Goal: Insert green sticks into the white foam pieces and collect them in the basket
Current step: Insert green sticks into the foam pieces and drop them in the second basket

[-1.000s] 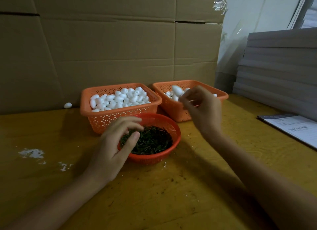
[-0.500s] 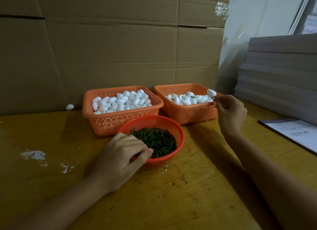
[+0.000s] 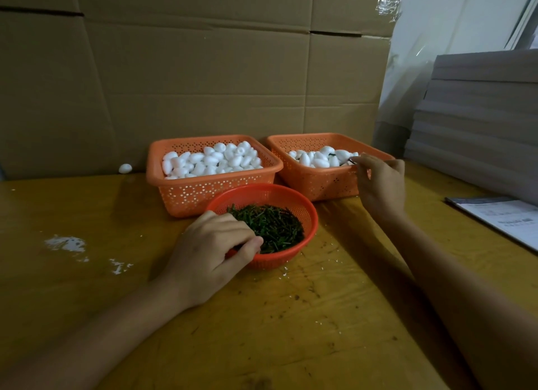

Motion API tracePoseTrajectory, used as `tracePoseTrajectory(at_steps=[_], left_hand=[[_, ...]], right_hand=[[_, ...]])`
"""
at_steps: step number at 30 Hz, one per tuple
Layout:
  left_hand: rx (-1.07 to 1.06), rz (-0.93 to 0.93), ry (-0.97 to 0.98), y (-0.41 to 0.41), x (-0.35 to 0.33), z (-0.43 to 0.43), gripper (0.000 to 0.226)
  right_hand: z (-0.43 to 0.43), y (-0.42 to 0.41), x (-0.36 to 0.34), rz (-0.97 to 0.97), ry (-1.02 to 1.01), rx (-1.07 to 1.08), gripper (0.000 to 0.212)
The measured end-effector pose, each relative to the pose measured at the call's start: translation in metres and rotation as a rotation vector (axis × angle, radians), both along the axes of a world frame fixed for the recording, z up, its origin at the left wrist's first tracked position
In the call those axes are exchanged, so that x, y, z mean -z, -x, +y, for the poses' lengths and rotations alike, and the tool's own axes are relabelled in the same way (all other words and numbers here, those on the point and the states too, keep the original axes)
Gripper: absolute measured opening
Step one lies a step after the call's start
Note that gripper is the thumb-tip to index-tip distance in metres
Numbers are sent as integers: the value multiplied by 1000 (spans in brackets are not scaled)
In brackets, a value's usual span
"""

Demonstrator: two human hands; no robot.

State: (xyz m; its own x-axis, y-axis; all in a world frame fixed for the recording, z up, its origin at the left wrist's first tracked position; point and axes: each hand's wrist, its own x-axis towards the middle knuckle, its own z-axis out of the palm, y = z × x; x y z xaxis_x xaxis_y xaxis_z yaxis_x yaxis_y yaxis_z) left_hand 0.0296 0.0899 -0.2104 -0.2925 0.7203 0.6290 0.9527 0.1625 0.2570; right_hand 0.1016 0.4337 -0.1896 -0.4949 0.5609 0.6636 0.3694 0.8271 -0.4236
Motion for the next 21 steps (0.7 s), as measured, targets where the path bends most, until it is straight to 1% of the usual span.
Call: tracePoseTrajectory(at_steps=[2, 5, 6, 8, 10, 11, 12, 13, 14, 15, 16, 17, 18, 19, 21], left_hand=[[-6, 7, 2, 0, 0, 0, 50], [-10, -7, -10, 0, 0, 1, 48], [-9, -20, -24, 0, 0, 1, 48], [-7, -55, -50, 0, 1, 0, 48], [-7, -83, -60, 0, 1, 0, 48], [-11, -85, -60, 0, 1, 0, 49], [-16, -81, -58, -1, 1, 0, 49], [-21, -75, -56, 0, 1, 0, 48], [-27, -69, -56, 0, 1, 0, 48], [-30, -61, -57, 0, 1, 0, 47], [-28, -50, -60, 0, 1, 0, 47], [-24, -36, -63, 0, 1, 1, 48], [-22, -25, -61, 1, 1, 2, 49], [-21, -17, -57, 2, 1, 2, 51], [-23, -15, -55, 3, 2, 2, 54]], right_hand=[[2, 2, -1, -81, -45, 40, 37], [-2, 4, -3, -157, -39, 104, 42], [-6, 3, -5, -157, -41, 115, 43], [-21, 1, -12, -120, -109, 110, 41], [-43, -2, -23, -43, -207, 22, 40], [-58, -3, -30, 8, -238, -71, 38], [-75, -5, -35, 44, -240, -196, 36], [-93, -6, -40, 36, -208, -357, 33], [-112, -9, -42, -44, -161, -535, 32], [-129, -11, -40, -198, -120, -698, 33], [-143, -12, -36, -403, -109, -803, 35], [-153, -14, -32, -594, -131, -845, 38], [-157, -16, -29, -723, -159, -846, 42], [-158, -18, -29, -783, -167, -841, 43], [-158, -22, -33, -821, -148, -844, 40]])
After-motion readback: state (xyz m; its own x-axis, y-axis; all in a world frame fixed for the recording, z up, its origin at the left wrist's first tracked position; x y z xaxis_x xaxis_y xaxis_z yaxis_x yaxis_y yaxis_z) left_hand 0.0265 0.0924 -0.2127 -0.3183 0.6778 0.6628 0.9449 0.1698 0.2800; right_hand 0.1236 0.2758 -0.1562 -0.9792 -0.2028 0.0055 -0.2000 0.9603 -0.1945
